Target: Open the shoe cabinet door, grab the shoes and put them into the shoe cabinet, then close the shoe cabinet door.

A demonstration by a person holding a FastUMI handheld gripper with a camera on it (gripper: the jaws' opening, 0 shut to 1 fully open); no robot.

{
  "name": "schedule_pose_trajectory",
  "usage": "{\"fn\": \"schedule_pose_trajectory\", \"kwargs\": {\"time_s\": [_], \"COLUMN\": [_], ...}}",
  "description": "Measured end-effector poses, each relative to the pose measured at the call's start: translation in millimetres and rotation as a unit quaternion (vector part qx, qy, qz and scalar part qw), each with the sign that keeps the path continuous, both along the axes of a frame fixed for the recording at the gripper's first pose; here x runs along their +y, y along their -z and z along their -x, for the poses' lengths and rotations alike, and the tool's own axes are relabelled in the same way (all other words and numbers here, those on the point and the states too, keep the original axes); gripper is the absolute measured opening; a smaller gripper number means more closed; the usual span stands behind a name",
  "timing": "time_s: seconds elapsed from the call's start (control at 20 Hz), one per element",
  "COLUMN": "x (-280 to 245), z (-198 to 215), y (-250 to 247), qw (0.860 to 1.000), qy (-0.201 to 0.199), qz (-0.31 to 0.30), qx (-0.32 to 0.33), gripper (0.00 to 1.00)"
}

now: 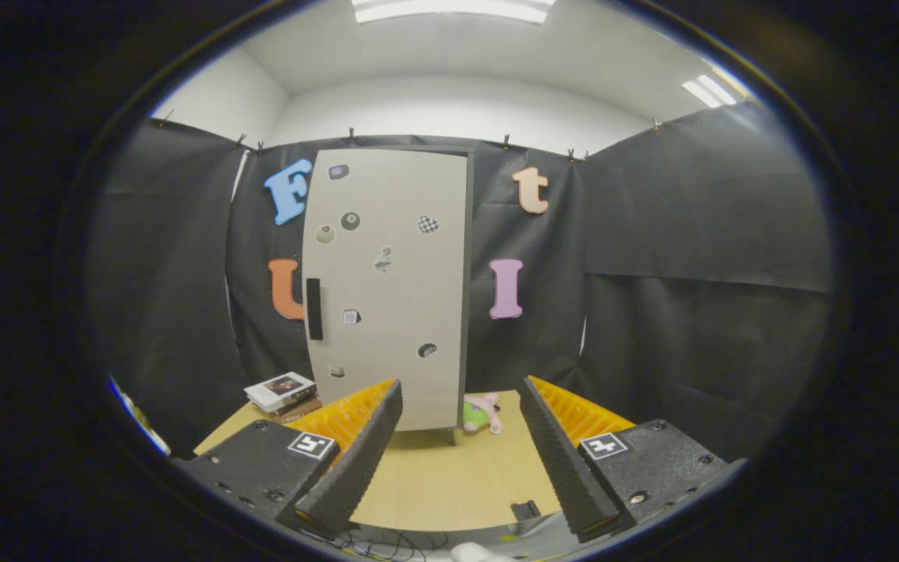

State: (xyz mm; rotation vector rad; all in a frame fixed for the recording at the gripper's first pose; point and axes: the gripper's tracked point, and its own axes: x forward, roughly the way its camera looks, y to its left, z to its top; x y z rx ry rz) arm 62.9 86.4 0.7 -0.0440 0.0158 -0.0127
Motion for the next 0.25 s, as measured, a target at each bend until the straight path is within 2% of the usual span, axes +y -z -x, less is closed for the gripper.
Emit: {"fn": "schedule_pose_trajectory", "kwargs": {"time_s": [0.25], "x": [-1.3], "z": [3.2], "y": [-1.6], "qw": [1.000], "qy": [0.006], "qz": [-0.001], "qx": [-0.003], "gripper": [0.99]}}
